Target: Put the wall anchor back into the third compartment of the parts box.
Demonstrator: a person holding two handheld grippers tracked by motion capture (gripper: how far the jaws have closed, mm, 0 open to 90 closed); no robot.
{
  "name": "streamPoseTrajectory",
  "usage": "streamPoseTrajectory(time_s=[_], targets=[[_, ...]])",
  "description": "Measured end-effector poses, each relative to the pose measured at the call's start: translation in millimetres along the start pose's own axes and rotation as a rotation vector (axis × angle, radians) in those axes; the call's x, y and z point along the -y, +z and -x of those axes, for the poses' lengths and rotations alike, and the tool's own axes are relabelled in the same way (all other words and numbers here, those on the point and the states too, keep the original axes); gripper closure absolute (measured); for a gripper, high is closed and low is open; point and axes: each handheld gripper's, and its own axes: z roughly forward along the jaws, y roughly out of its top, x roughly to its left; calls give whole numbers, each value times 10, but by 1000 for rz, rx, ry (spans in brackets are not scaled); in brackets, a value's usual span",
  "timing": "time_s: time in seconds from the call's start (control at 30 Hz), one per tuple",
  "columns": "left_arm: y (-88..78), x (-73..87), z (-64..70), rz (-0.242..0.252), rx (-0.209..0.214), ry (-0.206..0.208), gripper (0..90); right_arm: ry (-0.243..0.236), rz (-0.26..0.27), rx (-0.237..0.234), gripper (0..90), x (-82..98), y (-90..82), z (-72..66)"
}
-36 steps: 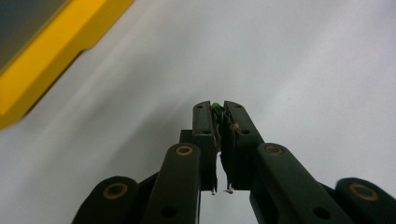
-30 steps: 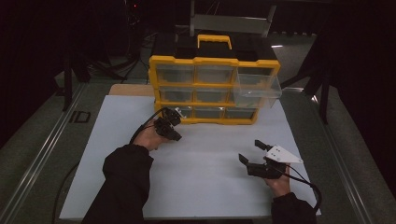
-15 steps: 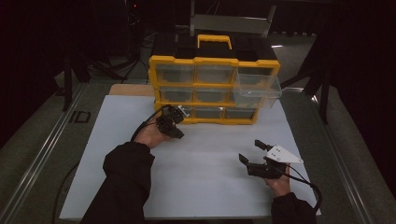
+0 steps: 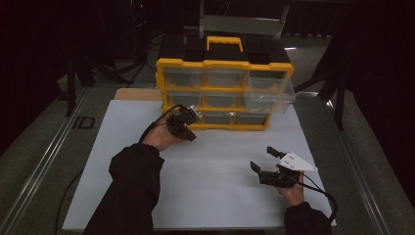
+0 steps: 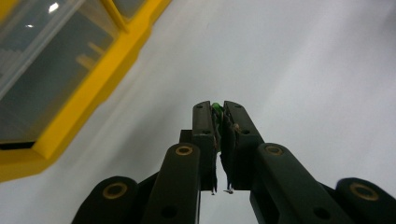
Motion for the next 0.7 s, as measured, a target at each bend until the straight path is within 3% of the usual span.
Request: streamPoseTrajectory(time_s=[0.7], targets=[[-244, -257, 55, 23, 11, 57, 853, 1, 6, -6, 151, -2, -1, 2]])
